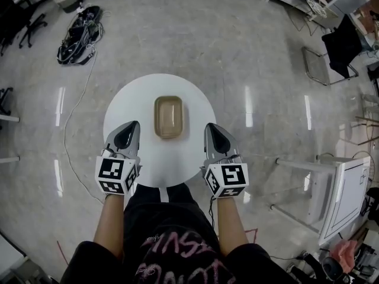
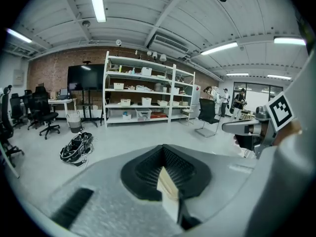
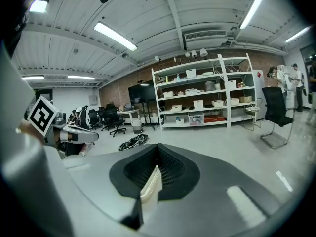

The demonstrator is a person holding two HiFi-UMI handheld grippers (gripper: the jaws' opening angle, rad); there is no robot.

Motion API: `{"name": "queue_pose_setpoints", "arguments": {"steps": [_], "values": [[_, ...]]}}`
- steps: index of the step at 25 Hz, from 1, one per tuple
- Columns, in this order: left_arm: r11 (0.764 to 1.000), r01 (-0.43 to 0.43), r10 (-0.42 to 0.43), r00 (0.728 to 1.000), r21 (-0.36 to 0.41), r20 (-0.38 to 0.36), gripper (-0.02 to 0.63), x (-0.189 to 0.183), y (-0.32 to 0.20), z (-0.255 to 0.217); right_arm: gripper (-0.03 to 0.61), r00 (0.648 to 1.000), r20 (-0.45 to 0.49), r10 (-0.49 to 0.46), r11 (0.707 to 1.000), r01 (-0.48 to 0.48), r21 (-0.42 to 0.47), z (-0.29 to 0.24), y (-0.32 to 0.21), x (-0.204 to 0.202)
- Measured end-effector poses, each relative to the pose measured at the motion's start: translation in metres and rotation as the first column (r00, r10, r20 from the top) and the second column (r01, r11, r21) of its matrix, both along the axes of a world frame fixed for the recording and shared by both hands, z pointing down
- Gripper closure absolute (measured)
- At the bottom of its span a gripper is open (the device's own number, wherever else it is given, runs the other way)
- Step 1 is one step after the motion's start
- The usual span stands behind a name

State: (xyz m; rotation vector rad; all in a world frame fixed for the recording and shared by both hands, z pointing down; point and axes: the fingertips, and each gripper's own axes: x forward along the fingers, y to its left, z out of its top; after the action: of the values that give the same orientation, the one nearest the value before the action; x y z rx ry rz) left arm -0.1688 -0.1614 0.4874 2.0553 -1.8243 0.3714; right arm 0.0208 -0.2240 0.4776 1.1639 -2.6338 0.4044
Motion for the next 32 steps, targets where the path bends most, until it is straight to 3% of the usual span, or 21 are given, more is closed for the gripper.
{"name": "queue_pose_setpoints", "arguments": {"steps": [12, 32], "values": [[0.996, -0.026, 0.025, 0.999, -0.088, -0.022, 0.611, -0.002, -0.010, 0.057, 0.569, 0.999, -0.037, -0.017, 0.996, 0.014, -0.084, 0.057, -0.011, -0.018], [0.979, -0.056, 0.022, 0.985, -0.196, -0.174, 0.595, -0.014, -0.034, 0.137, 0.569, 0.995, -0.089, -0.047, 0.986, 0.032, -0.166, 0.121, -0.026, -0.036]]}}
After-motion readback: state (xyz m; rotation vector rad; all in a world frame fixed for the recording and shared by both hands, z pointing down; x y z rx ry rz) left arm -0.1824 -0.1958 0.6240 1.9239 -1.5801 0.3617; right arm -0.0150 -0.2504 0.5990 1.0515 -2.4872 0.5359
